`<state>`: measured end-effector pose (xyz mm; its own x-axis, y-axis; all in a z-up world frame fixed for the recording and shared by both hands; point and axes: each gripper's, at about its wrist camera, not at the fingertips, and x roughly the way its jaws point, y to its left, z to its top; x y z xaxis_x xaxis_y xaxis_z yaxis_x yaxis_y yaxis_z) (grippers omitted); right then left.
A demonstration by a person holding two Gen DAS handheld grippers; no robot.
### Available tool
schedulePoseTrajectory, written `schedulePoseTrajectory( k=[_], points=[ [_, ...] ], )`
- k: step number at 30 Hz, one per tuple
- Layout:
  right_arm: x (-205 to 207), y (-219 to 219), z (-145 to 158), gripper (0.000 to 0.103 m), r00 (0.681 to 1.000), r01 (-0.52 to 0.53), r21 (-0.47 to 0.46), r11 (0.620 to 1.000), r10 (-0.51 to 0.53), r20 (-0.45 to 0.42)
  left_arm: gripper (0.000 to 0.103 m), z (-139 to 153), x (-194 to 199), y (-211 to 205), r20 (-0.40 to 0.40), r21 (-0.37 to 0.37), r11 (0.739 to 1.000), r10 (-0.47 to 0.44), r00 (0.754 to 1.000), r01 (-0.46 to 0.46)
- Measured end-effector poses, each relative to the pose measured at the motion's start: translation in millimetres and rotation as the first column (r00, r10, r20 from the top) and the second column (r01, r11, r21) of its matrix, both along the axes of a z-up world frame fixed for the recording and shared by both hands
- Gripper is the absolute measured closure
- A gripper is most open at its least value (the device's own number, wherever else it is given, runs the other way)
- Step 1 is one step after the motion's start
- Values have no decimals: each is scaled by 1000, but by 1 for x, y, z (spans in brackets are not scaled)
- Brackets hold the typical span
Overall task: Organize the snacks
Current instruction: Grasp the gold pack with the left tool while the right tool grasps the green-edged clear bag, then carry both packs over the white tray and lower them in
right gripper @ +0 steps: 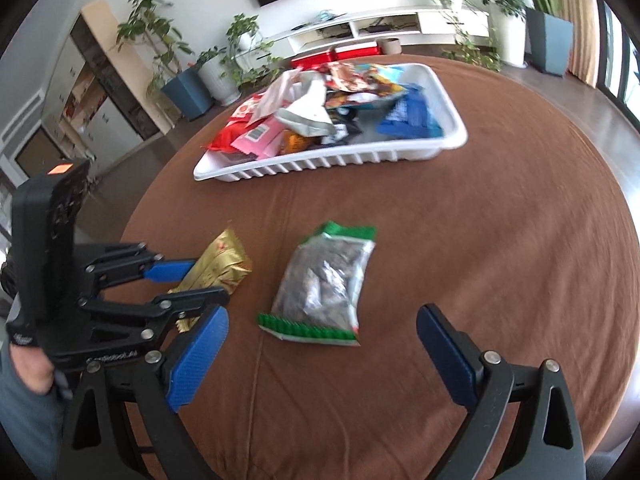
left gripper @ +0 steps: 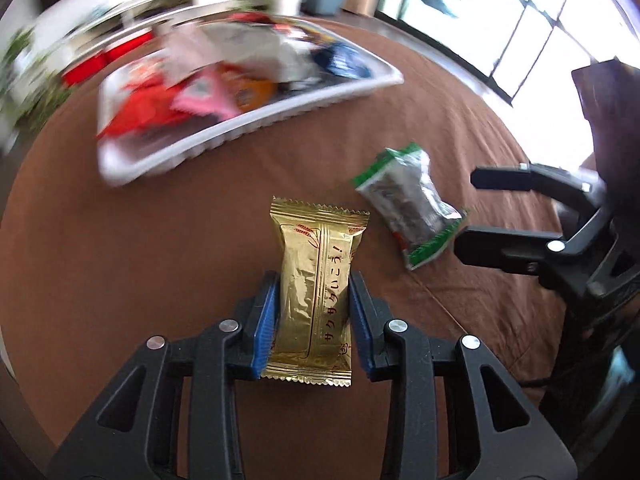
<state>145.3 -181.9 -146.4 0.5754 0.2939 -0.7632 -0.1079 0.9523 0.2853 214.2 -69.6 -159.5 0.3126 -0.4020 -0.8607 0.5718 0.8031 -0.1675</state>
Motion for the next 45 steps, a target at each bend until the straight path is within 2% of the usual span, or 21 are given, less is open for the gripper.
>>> schedulePoseTrajectory(
  k=[3,7,12,16,21,26,29,39,45],
  points=[
    [13,11,-4,8,1000,-11,-34,999,10,-22,71,-2,-2,13,-15,-57,994,98,995,-98],
    [24,27,-11,20,999,-20,-99,995,17,-38,72,-5,-22,25,-17,-104,982,154,988,-155],
    [24,37,-12,31,1000,-18,-183,983,15,-20,73,-5,-32,31,0,-113,977,180,984,-179],
    [23,36,-12,44,1000,-12,-228,974,9,-12,74,-3,-41,34,9,-119,975,190,982,-188],
    [22,35,-11,54,1000,-13,-258,966,9,-14,74,-4,-43,32,18,-113,976,191,981,-188],
    [19,32,-10,68,1000,-15,-256,967,12,-13,74,-4,-44,31,22,-114,974,197,980,-193],
    [15,29,-9,72,1000,-10,-239,971,8,-10,74,-3,-44,32,25,-119,973,203,979,-199],
    [-4,10,4,76,999,26,-154,988,-21,36,74,7,-48,33,38,-157,966,212,976,-204],
    [-3,-4,6,76,999,46,-98,994,-44,23,74,18,-45,39,40,-193,957,227,973,-215]
  ],
)
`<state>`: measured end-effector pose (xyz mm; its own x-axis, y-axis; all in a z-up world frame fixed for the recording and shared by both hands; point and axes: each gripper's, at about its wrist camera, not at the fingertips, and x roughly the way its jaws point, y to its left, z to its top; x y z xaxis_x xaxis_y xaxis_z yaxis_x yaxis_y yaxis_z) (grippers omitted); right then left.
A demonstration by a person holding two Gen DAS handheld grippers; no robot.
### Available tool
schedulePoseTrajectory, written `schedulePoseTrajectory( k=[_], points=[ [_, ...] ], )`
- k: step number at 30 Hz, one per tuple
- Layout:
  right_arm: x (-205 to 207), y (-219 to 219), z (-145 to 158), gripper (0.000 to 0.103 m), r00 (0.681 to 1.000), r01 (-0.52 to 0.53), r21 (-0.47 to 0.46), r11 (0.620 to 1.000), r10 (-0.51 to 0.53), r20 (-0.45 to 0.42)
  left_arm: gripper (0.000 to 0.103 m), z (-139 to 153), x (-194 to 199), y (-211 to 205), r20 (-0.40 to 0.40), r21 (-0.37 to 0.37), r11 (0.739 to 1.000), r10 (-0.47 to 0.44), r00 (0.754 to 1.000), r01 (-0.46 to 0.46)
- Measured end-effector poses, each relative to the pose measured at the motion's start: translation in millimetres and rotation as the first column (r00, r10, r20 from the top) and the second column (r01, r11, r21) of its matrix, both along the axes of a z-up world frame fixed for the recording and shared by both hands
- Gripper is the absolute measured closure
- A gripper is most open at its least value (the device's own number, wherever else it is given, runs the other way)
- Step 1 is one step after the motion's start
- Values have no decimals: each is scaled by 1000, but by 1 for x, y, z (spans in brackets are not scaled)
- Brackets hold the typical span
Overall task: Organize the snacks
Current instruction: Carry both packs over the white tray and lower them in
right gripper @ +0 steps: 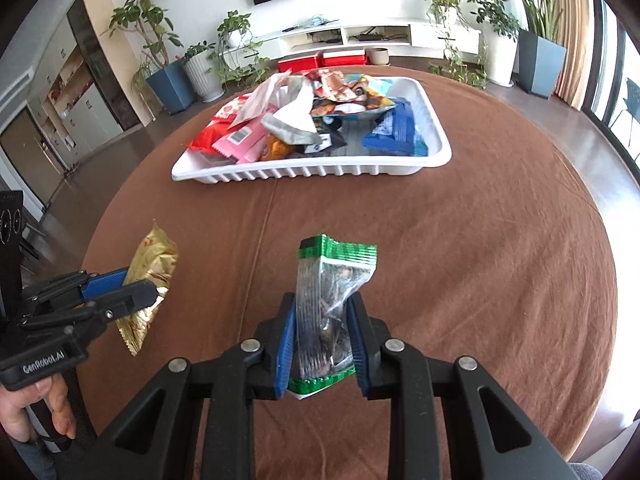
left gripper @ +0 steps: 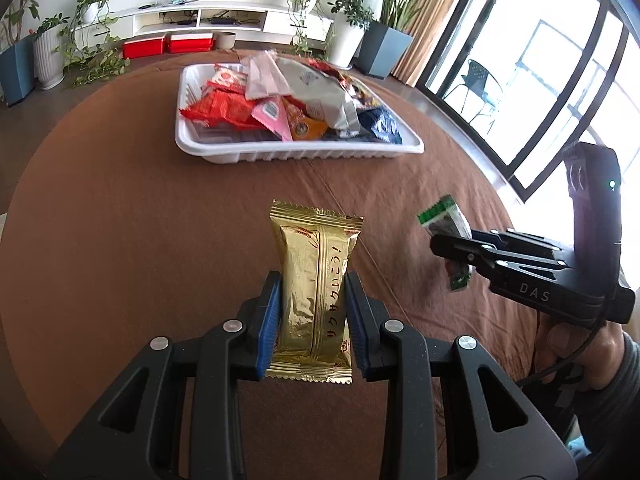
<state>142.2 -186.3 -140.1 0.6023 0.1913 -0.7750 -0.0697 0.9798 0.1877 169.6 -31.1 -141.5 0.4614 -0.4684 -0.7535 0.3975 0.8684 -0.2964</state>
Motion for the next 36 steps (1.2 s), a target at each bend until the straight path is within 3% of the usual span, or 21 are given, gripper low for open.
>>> schedulePoseTrajectory(
  k=[13,23,36],
  points=[
    [46,-51,58,76,995,30,78,997,-38,95,74,52,57,21,75,-22,998,54,996,-53],
    [137,-35,94,76,991,-74,82,994,63,120,74,89,137,10,102,-14,998,60,993,-58],
    [211,3,64,76,990,-134,61,989,131,59,74,46,210,-33,49,32,999,37,998,-38]
  ],
)
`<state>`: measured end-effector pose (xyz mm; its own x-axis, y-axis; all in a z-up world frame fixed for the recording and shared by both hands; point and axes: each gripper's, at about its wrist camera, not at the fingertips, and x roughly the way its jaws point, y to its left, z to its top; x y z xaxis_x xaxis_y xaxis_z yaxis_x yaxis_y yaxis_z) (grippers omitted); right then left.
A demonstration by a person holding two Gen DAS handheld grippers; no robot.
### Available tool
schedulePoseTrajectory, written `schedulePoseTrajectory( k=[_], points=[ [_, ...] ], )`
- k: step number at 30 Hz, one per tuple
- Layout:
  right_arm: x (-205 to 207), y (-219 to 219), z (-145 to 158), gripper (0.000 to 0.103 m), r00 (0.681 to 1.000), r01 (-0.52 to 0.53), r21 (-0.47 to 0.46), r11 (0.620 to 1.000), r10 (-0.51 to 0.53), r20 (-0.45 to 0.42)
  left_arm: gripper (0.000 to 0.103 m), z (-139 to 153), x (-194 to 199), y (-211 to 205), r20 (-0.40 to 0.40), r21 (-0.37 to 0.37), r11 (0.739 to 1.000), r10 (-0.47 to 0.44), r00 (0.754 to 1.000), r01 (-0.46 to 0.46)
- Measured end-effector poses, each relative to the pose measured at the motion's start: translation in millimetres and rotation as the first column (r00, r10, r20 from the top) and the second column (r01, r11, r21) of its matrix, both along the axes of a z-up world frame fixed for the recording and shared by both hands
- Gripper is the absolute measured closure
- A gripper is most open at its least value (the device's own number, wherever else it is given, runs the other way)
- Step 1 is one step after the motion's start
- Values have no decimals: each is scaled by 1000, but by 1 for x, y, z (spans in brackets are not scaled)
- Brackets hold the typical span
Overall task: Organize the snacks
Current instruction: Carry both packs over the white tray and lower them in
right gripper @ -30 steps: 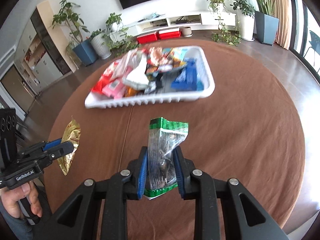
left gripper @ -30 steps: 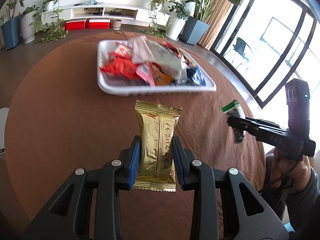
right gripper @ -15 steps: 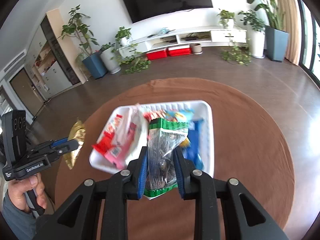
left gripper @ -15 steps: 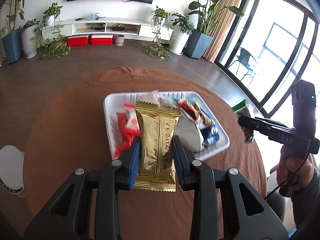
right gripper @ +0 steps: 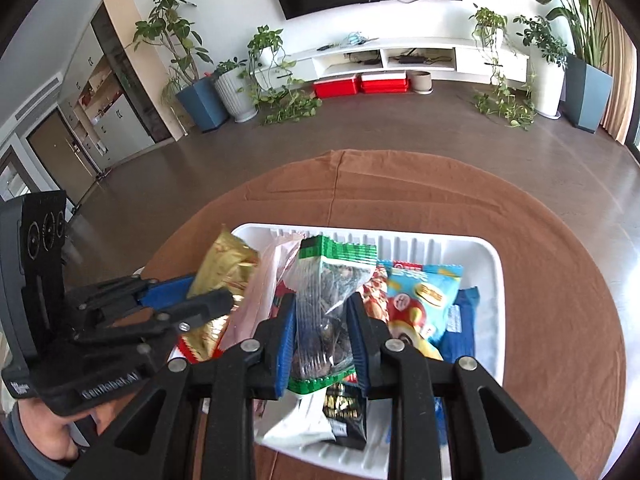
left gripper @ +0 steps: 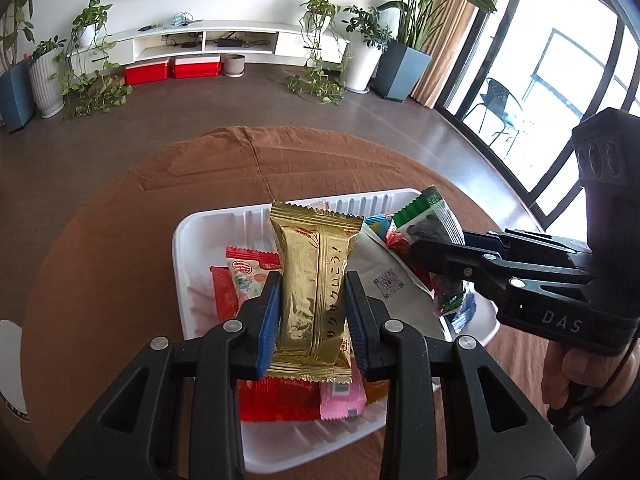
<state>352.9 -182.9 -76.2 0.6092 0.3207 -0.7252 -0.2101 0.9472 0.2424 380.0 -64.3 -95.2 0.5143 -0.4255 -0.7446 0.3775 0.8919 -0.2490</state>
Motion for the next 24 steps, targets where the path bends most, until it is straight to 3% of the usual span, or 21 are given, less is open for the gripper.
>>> schedulePoseTrajectory(
  k=[6,24],
  points=[
    [10,8,-15,75,1000,-20,-42,999,19,-12,74,-21,16,-10,-18,-3,1000,3,1000,-3],
    [13,6,-30,73,1000,-7,-39,999,7,-11,74,-40,28,-15,-24,9,1000,-1,1000,1]
  ],
)
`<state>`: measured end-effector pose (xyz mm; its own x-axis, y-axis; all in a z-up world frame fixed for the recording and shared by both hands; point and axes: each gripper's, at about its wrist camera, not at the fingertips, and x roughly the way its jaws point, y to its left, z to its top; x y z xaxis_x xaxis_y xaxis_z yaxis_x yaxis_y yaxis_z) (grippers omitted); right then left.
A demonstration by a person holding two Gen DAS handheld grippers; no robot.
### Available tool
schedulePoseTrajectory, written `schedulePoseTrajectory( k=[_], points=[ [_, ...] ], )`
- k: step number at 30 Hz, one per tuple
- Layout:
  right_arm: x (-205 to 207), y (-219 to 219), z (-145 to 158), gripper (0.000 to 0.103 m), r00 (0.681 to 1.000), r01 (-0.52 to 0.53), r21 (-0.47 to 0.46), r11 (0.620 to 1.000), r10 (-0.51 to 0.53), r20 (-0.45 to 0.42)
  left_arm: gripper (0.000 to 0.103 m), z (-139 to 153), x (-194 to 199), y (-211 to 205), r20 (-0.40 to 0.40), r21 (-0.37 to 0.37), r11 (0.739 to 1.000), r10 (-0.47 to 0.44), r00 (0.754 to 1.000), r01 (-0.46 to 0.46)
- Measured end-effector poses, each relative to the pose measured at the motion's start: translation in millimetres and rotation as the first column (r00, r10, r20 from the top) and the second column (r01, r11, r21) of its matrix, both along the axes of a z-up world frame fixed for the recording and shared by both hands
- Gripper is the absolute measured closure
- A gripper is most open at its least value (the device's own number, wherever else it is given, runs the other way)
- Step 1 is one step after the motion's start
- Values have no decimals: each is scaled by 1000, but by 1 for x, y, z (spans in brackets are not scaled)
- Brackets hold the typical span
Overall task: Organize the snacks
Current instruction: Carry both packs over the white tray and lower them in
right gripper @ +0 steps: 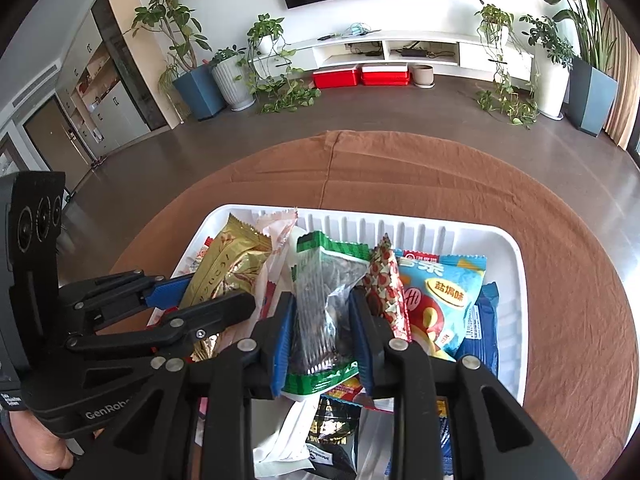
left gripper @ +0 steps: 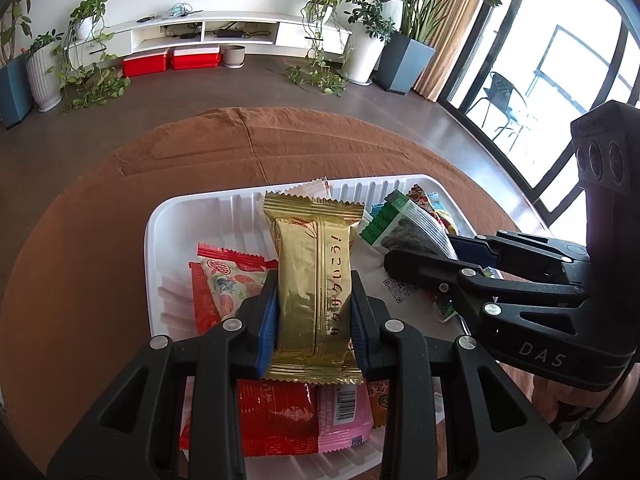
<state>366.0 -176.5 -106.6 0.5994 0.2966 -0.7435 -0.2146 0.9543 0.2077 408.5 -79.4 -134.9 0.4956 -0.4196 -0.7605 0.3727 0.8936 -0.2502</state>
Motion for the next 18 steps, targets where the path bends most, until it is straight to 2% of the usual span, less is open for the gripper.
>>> schedulePoseTrajectory(
  k=[12,18],
  points=[
    [-4,1,10,62,1000,10,-5,1000,-10,12,73,7,-1,-2,3,10,1000,3,1000,-3],
    [-6,-2,13,58,1000,14,-10,1000,-14,24,69,8,-1,-1,5,5,1000,9,1000,-9]
  ],
)
